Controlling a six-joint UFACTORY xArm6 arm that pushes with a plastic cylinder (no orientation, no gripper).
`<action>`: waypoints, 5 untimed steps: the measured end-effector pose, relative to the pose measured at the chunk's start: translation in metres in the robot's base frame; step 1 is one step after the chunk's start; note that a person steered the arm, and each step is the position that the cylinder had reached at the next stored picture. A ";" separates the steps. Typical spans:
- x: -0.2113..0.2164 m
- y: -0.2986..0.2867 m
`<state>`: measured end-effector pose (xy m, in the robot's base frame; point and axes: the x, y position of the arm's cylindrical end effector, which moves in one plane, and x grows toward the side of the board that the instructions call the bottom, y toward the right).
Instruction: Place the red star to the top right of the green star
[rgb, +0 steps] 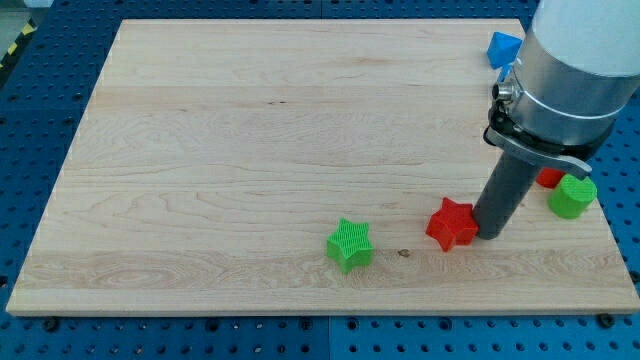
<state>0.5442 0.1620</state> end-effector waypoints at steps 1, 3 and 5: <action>-0.002 -0.011; 0.026 0.023; 0.004 -0.012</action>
